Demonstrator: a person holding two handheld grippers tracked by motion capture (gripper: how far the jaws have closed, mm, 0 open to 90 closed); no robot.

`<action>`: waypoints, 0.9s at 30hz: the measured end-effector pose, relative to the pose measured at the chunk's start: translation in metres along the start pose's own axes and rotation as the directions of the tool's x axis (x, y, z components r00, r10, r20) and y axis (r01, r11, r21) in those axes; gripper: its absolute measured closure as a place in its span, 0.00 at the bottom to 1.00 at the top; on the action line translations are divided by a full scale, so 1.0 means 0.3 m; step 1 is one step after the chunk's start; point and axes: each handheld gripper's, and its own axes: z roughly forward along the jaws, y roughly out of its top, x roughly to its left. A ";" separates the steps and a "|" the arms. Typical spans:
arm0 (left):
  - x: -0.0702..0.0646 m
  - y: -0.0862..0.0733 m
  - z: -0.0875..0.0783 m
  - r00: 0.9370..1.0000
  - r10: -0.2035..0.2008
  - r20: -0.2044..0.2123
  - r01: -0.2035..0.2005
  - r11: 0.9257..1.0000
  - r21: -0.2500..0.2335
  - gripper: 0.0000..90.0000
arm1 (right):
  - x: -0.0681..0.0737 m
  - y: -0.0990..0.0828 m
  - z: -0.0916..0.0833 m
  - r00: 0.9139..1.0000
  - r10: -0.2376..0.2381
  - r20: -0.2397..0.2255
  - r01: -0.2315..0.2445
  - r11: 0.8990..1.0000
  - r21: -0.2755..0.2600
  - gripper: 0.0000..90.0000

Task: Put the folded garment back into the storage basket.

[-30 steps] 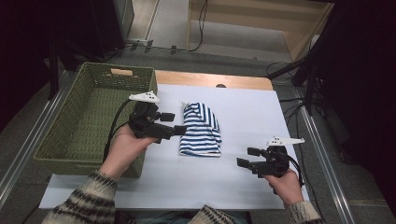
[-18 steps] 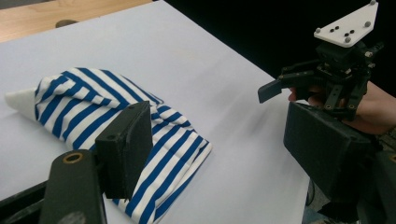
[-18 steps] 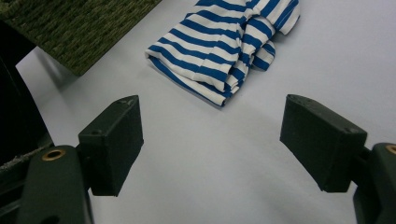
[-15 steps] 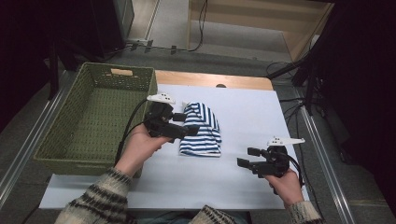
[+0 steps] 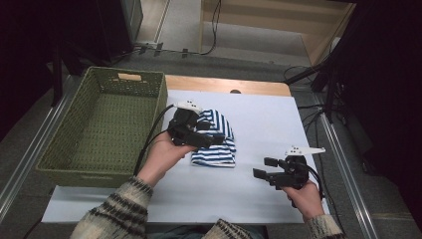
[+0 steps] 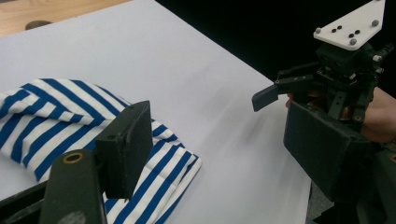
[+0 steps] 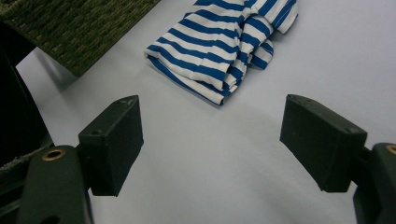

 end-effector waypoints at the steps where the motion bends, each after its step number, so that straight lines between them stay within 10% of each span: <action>1: -0.002 0.002 0.007 1.000 0.003 0.001 -0.003 1.000 0.002 0.27 | 0.000 0.000 0.000 1.000 0.000 0.000 0.000 1.000 0.001 0.21; 27: -0.023 0.048 0.247 0.997 0.005 0.071 -0.006 1.000 0.026 0.27 | -0.005 -0.005 -0.003 1.000 0.009 -0.012 -0.009 1.000 0.002 0.21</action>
